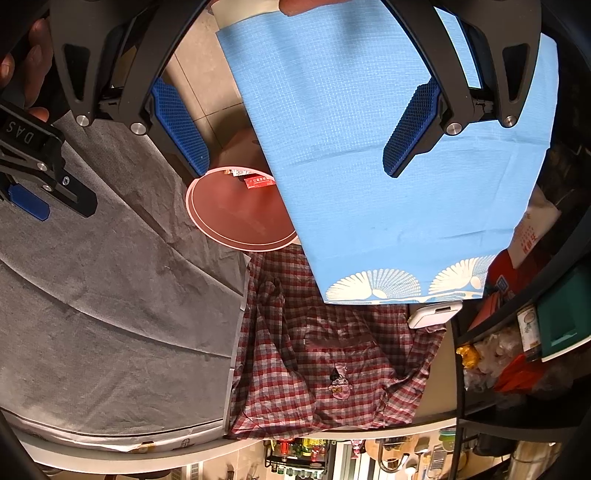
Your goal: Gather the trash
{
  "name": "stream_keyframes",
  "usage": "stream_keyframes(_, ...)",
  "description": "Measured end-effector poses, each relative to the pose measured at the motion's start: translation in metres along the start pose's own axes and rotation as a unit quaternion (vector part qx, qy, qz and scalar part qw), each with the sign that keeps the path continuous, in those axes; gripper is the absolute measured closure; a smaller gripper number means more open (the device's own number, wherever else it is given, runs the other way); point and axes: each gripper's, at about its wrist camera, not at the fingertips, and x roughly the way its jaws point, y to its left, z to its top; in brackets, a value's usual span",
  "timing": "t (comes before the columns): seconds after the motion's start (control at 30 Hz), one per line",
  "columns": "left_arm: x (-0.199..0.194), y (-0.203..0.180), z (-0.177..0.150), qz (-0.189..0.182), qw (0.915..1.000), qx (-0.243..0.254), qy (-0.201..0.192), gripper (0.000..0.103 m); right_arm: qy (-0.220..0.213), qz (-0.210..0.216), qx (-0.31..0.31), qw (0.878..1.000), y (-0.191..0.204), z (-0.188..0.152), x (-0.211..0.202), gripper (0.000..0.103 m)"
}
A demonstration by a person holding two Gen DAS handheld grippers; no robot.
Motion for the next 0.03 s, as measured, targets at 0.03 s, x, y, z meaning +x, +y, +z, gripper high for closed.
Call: stream_keyframes(0.03,-0.0001,-0.0001,0.0,0.0,1.0,0.0,0.0,0.011,0.0,0.0,0.0,1.0,-0.0002,0.0001,0.0001,0.005)
